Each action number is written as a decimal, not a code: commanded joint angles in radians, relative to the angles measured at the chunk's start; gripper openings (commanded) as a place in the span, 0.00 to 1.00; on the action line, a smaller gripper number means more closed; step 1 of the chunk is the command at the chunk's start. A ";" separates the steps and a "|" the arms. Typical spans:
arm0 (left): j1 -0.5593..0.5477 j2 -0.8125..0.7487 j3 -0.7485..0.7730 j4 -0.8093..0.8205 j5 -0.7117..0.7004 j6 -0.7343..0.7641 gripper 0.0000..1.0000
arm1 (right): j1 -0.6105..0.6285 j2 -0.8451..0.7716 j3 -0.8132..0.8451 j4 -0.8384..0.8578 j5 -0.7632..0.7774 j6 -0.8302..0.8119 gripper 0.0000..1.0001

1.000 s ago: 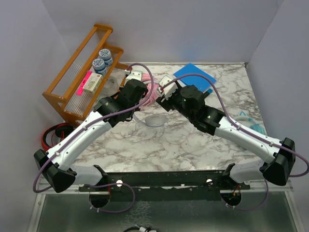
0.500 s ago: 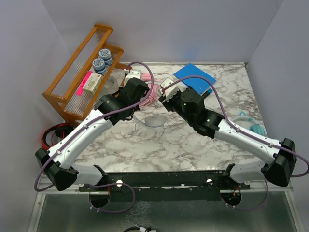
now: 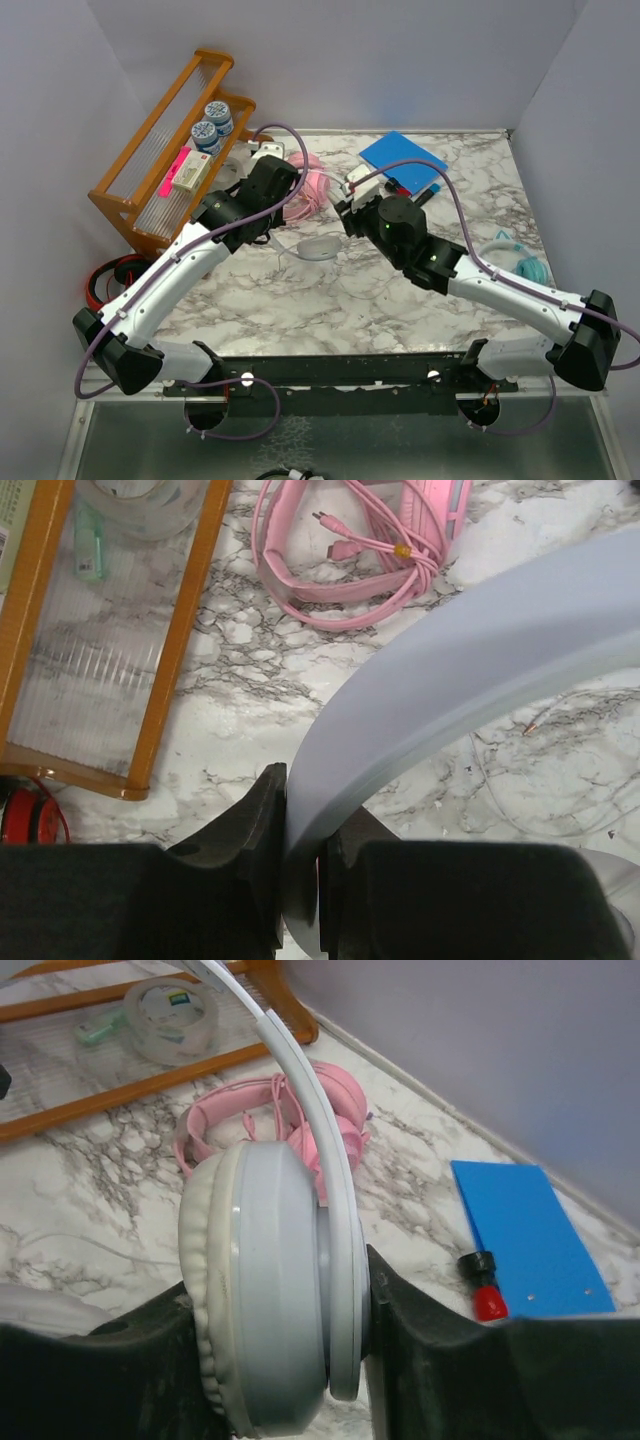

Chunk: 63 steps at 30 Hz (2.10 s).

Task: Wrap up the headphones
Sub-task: Wrap the headphones cable around the headphones.

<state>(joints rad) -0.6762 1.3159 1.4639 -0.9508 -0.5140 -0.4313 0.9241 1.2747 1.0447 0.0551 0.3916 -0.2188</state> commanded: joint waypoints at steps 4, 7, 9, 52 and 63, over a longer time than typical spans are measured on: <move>0.079 -0.032 -0.011 0.070 -0.123 -0.153 0.00 | -0.014 -0.096 -0.049 -0.064 0.047 0.070 0.87; 0.079 -0.035 -0.017 0.079 -0.099 -0.129 0.00 | -0.014 -0.161 -0.085 -0.022 -0.097 0.043 1.00; 0.079 -0.035 -0.017 0.076 -0.092 -0.116 0.00 | -0.013 -0.219 -0.139 0.013 -0.173 0.043 1.00; -0.043 0.013 0.070 0.024 -0.110 0.166 0.00 | 0.153 -0.029 -0.061 -0.096 -0.662 -0.769 1.00; -0.051 0.017 0.098 0.023 -0.055 0.192 0.00 | 0.168 0.036 -0.024 -0.147 -0.554 -0.804 0.90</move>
<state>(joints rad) -0.7204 1.3373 1.5166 -0.9512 -0.5911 -0.2470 1.0809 1.2839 0.9722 -0.0467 -0.2203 -0.9977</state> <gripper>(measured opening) 0.180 0.925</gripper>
